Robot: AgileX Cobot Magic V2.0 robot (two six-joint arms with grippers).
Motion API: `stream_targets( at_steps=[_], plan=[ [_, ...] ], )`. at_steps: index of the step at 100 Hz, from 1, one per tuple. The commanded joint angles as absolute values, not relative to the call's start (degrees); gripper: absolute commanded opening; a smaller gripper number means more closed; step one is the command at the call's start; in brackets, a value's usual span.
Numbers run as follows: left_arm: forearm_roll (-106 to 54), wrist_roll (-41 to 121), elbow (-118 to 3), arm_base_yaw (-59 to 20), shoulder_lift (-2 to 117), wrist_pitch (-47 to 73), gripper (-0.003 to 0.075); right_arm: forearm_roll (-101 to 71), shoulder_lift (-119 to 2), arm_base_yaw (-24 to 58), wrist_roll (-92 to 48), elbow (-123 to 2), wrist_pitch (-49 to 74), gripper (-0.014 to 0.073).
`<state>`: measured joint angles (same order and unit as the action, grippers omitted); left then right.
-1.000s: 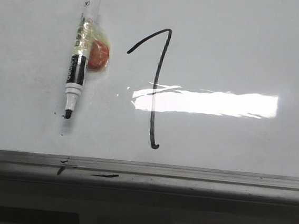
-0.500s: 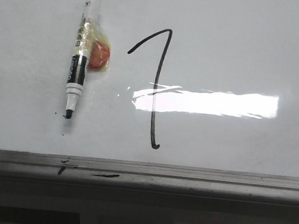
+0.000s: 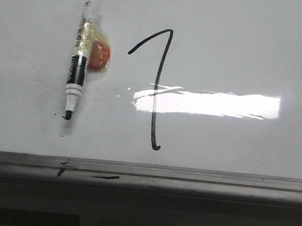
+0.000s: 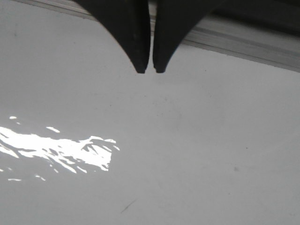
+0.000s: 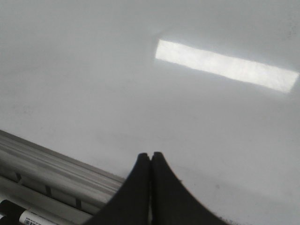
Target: Write number 7 on whiteboard
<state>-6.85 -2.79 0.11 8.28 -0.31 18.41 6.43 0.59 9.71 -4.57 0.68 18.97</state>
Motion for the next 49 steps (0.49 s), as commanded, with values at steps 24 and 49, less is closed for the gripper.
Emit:
stream_targets(
  at_steps=[24, 49],
  plan=[
    [-9.4, -3.2, 1.4, 8.0, -1.9, 14.3, -0.0020, 7.0, 0.7, 9.5, -4.5, 1.5, 18.2, -0.0064],
    [-9.4, -3.2, 1.4, 8.0, -1.9, 14.3, -0.0020, 7.0, 0.7, 9.5, -4.5, 1.5, 18.2, -0.0064]
  ],
)
